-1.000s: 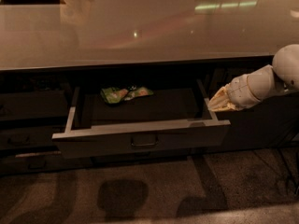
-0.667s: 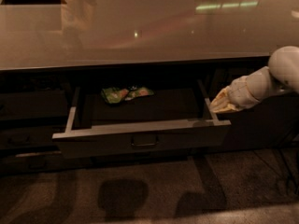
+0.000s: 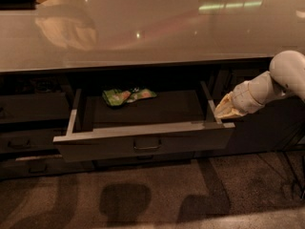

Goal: Open top drawer

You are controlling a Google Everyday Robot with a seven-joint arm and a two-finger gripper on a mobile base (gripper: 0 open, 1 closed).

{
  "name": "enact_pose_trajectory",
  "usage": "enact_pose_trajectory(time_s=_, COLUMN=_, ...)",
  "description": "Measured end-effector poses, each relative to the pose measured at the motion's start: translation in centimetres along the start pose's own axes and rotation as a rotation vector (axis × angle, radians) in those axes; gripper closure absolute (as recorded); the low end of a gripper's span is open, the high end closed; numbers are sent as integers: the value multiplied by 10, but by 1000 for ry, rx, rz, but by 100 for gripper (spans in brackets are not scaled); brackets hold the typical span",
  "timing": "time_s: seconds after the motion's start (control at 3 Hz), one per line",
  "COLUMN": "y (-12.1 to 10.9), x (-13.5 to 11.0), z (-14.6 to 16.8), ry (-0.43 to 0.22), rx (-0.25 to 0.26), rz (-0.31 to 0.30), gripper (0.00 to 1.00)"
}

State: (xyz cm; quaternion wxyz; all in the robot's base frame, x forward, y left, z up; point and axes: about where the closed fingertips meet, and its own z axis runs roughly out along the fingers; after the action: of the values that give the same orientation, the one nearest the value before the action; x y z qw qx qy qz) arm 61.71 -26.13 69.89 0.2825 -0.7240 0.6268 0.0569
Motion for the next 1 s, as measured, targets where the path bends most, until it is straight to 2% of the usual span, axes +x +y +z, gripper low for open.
enact_pose_trajectory(time_s=0.33, y=-4, x=-8, z=12, ry=88, rx=5, rz=-29, gripper=100)
enact_pose_trajectory(time_s=0.67, y=-6, x=-28, z=39, ry=285, rx=-6, rz=-123, gripper=100)
enact_pose_trajectory(time_s=1.0, y=-7, x=-26, z=40, ry=280, rx=-9, rz=-115, gripper=100)
